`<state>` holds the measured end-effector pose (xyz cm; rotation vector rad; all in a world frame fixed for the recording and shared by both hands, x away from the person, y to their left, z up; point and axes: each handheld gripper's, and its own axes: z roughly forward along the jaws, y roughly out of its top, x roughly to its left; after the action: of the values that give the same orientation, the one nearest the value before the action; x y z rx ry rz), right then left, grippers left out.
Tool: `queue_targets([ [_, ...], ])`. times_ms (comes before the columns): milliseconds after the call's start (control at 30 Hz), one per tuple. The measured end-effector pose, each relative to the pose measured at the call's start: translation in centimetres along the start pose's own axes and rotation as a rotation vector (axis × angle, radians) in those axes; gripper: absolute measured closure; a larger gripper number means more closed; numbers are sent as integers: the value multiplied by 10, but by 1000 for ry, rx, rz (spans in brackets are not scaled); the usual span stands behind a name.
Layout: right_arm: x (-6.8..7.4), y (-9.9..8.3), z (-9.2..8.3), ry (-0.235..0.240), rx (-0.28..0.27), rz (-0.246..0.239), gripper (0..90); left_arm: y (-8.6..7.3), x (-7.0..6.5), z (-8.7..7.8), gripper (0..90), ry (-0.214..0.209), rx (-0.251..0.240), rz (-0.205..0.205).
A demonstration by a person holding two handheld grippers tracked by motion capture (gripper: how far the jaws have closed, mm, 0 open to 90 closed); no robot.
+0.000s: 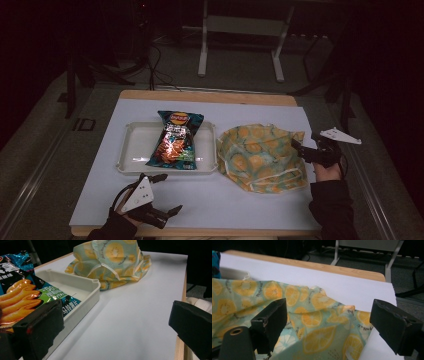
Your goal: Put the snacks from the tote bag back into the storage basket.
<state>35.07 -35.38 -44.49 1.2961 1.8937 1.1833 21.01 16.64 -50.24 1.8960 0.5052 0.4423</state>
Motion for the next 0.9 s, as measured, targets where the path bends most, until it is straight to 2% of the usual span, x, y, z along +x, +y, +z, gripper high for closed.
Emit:
queue_targets([
  [167,-4,-15,-3,-29,-14,-1,143,0,0,0,3,-1,0,0],
  [333,-8,-28,-2,-80,-10,-14,143,0,0,0,3,-1,0,0],
  [533,-6,-34,-1,-120,-17,-39,143,0,0,0,3,-2,-3,-1],
  [633,-2,-34,0,-142,-19,-71,143,0,0,-1,3,-2,-4,0],
  [733,0,-34,1,-147,-19,-91,143,0,0,-1,3,-2,-5,0],
  [900,-1,-36,2,-139,-16,-79,143,0,0,-1,3,-3,-1,2],
])
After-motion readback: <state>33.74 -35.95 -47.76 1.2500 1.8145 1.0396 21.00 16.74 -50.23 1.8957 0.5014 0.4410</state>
